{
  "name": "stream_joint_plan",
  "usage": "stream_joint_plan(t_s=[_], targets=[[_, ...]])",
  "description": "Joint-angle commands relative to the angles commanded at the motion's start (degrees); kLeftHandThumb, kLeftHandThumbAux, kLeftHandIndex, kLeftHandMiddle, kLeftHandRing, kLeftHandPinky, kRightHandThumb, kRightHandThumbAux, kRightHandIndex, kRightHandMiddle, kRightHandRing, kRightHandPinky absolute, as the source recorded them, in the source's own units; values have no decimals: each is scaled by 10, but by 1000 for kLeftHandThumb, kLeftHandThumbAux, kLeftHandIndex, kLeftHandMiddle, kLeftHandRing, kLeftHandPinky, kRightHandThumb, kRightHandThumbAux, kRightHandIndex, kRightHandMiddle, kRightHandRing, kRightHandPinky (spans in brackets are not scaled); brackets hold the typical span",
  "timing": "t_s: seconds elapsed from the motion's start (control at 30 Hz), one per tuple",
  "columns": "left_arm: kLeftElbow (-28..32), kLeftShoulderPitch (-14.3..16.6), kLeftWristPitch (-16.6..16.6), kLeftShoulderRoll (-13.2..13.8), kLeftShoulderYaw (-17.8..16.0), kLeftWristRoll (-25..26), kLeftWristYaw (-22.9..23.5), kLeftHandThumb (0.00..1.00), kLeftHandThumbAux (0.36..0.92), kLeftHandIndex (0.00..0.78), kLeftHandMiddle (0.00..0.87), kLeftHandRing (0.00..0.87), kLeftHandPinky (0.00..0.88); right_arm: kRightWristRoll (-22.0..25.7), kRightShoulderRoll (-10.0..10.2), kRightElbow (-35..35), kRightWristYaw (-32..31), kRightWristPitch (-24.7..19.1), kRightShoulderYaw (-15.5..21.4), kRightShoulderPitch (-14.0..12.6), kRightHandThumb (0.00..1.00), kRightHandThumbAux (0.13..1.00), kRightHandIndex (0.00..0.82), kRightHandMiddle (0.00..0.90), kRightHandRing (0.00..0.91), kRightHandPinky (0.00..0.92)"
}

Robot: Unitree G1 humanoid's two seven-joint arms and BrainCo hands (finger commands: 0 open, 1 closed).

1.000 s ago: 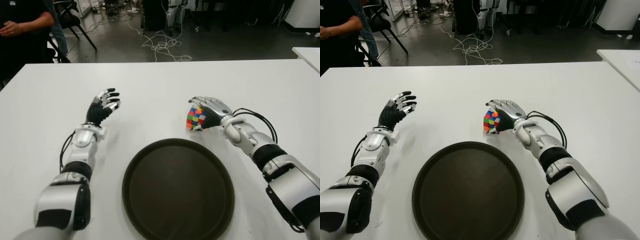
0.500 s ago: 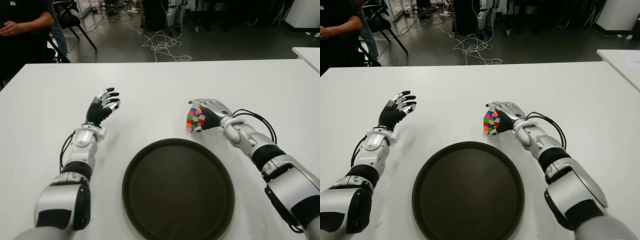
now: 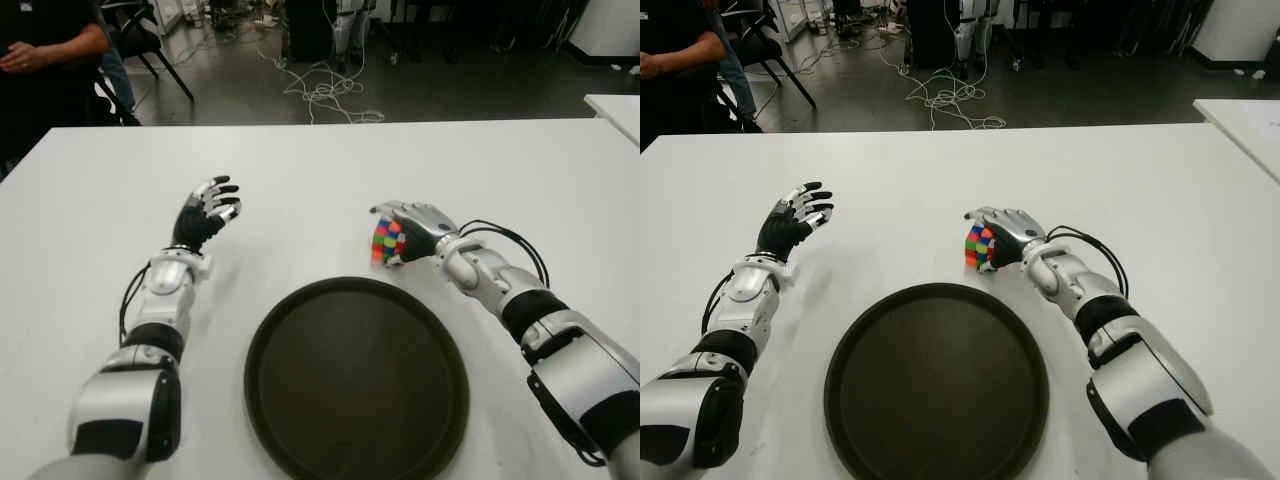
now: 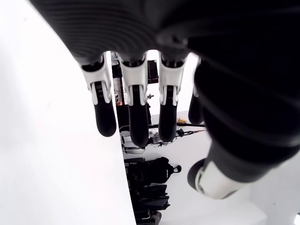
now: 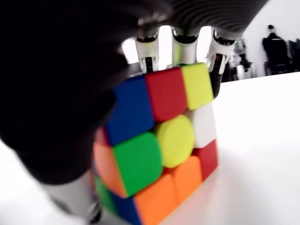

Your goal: Pick up the Rubik's Cube and put it in the plate

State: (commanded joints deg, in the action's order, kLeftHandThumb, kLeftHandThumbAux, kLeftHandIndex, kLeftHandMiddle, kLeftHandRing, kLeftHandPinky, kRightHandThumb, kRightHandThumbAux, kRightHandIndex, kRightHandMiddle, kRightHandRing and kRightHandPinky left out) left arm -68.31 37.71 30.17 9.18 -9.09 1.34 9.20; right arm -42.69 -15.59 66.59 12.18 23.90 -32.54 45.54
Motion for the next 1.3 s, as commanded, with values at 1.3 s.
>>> stream_joint_plan(t_s=[1.3], targets=[[4, -4, 6, -2, -1, 3, -2, 159, 787, 198, 257, 248, 248, 3, 0, -1, 97, -14, 6, -10, 935, 674, 376, 461, 485, 373]])
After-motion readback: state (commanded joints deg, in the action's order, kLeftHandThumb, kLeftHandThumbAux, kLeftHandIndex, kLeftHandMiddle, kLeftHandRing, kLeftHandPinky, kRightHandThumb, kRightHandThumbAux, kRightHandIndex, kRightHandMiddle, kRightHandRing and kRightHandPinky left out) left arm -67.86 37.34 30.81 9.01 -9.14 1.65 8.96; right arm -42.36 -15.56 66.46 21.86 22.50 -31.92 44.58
